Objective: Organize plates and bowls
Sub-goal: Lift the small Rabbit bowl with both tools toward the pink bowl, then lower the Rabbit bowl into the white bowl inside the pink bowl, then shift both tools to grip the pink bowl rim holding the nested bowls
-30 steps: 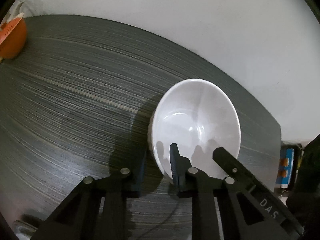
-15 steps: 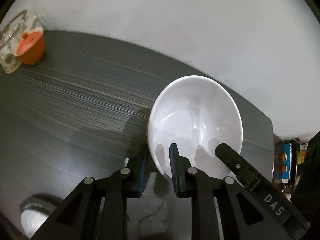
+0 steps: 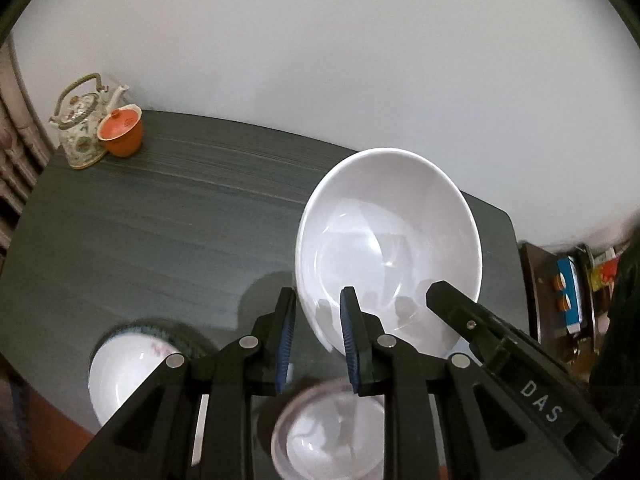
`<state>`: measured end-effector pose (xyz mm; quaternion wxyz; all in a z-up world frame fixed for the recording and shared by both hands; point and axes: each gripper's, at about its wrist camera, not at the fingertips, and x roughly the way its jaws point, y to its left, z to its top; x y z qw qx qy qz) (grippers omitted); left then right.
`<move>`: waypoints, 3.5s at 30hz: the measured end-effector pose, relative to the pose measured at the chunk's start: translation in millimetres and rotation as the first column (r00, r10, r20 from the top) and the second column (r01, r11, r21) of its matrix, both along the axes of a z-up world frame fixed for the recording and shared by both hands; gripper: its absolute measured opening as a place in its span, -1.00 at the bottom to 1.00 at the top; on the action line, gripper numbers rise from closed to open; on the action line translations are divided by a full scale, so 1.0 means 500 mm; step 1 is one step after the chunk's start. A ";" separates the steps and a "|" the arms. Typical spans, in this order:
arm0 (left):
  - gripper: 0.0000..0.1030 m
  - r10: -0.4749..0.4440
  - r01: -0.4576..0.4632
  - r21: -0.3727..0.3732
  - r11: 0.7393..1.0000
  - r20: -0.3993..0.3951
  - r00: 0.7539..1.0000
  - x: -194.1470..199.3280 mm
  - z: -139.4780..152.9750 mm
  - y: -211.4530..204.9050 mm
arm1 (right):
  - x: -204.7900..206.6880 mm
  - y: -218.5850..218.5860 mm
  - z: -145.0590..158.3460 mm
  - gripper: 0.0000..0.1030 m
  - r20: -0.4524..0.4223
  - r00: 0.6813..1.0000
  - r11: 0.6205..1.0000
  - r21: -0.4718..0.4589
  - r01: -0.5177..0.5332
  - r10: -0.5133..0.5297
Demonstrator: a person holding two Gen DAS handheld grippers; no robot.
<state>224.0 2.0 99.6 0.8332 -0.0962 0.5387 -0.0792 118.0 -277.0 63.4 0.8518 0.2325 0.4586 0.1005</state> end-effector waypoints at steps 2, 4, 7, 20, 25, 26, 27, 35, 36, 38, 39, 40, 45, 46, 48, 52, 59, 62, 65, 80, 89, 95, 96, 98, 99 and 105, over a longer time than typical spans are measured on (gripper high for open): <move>-0.61 -0.009 0.009 0.000 1.000 0.002 1.000 -0.029 0.008 -0.006 | -0.022 0.013 -0.003 -0.67 -0.001 1.000 1.000 0.002 0.000 0.000; -0.61 -0.014 0.014 -0.011 1.000 -0.014 1.000 -0.062 0.008 -0.008 | -0.049 0.019 -0.008 -0.67 -0.007 1.000 1.000 -0.007 -0.001 0.001; -0.61 -0.025 0.024 -0.036 0.999 -0.036 0.999 -0.104 0.000 -0.010 | -0.085 0.023 -0.023 -0.67 -0.020 1.000 1.000 -0.009 0.005 -0.005; -0.61 -0.065 0.059 -0.040 0.997 -0.155 0.986 -0.201 -0.105 -0.030 | -0.156 0.045 -0.138 -0.67 -0.140 0.989 0.999 0.014 0.042 -0.040; -0.61 -0.072 0.069 -0.025 0.997 -0.190 0.979 -0.210 -0.139 -0.037 | -0.176 0.034 -0.170 -0.67 -0.173 0.984 0.999 0.016 0.049 -0.045; -0.61 -0.072 0.068 -0.024 0.997 -0.198 0.978 -0.212 -0.146 -0.038 | -0.183 0.030 -0.174 -0.67 -0.177 0.983 0.999 0.015 0.048 -0.045; -0.61 -0.070 0.067 -0.022 0.998 -0.211 0.975 -0.214 -0.155 -0.040 | -0.184 0.030 -0.181 -0.67 -0.185 0.982 0.999 0.011 0.047 -0.044; -0.62 -0.071 0.073 -0.004 0.997 -0.249 0.966 -0.217 -0.188 -0.055 | -0.180 0.041 -0.219 -0.67 -0.228 0.973 0.999 0.013 0.043 -0.039; -0.62 -0.073 0.076 -0.001 0.997 -0.250 0.965 -0.217 -0.190 -0.057 | -0.181 0.041 -0.223 -0.67 -0.233 0.972 0.999 0.014 0.043 -0.039; -0.62 -0.073 0.076 0.003 0.997 -0.258 0.963 -0.219 -0.196 -0.056 | -0.182 0.042 -0.228 -0.67 -0.237 0.971 0.999 0.011 0.042 -0.038; -0.62 -0.073 0.078 0.006 0.997 -0.259 0.963 -0.219 -0.198 -0.056 | -0.183 0.039 -0.231 -0.67 -0.240 0.970 0.999 0.011 0.043 -0.039; -0.62 -0.074 0.079 0.008 0.997 -0.261 0.962 -0.220 -0.200 -0.057 | -0.184 0.038 -0.232 -0.67 -0.241 0.970 0.999 0.010 0.042 -0.039; -0.62 -0.074 0.086 0.033 0.996 -0.268 0.961 -0.220 -0.215 -0.070 | -0.187 0.039 -0.242 -0.67 -0.247 0.968 0.999 0.003 0.033 -0.031; -0.62 -0.075 0.087 0.035 0.996 -0.268 0.960 -0.219 -0.216 -0.070 | -0.189 0.037 -0.245 -0.67 -0.250 0.968 0.999 0.006 0.034 -0.031; -0.62 -0.072 0.084 0.032 0.996 -0.267 0.961 -0.220 -0.217 -0.070 | -0.189 0.036 -0.247 -0.66 -0.252 0.967 1.000 0.007 0.031 -0.028; -0.62 -0.071 0.084 0.044 0.995 -0.256 0.964 -0.220 -0.215 -0.076 | -0.191 0.036 -0.249 -0.65 -0.256 0.966 1.000 0.008 0.025 -0.023; -0.61 -0.072 0.088 0.052 0.995 -0.250 0.965 -0.220 -0.216 -0.080 | -0.193 0.032 -0.247 -0.62 -0.258 0.966 1.000 0.009 0.026 -0.023; -0.61 -0.072 0.087 0.051 0.995 -0.250 0.966 -0.222 -0.217 -0.079 | -0.195 0.029 -0.246 -0.62 -0.261 0.965 0.999 0.010 0.030 -0.027; -0.60 -0.070 0.085 0.050 0.995 -0.252 0.965 -0.221 -0.218 -0.080 | -0.196 0.029 -0.244 -0.62 -0.263 0.964 0.999 0.008 0.032 -0.029; -0.50 -0.074 0.083 0.034 0.996 -0.228 0.971 -0.214 -0.203 -0.057 | -0.200 0.017 -0.240 -0.58 -0.260 0.965 0.999 0.029 0.037 -0.028; -0.43 -0.070 0.069 -0.010 0.998 -0.197 0.978 -0.210 -0.183 -0.023 | -0.207 0.007 -0.233 -0.58 -0.247 0.969 0.998 0.048 0.039 -0.026; -0.37 -0.045 0.033 -0.066 0.997 -0.197 0.979 -0.205 -0.172 0.013 | -0.216 -0.014 -0.224 -0.53 -0.241 0.970 0.996 0.063 0.057 -0.040; -0.37 -0.033 0.021 -0.064 0.998 -0.197 0.980 -0.203 -0.171 0.020 | -0.217 -0.018 -0.222 -0.53 -0.240 0.970 0.996 0.065 0.059 -0.042; -0.36 -0.015 0.001 -0.071 0.997 -0.199 0.980 -0.200 -0.169 0.036 | -0.220 -0.020 -0.218 -0.53 -0.234 0.971 0.996 0.069 0.060 -0.042; -0.36 -0.001 -0.015 -0.076 0.997 -0.205 0.979 -0.199 -0.170 0.047 | -0.223 -0.022 -0.215 -0.53 -0.228 0.973 0.996 0.073 0.058 -0.039; -0.35 0.049 -0.069 -0.078 0.995 -0.235 0.971 -0.195 -0.182 0.076 | -0.231 -0.037 -0.209 -0.53 -0.223 0.973 0.994 0.069 0.082 -0.065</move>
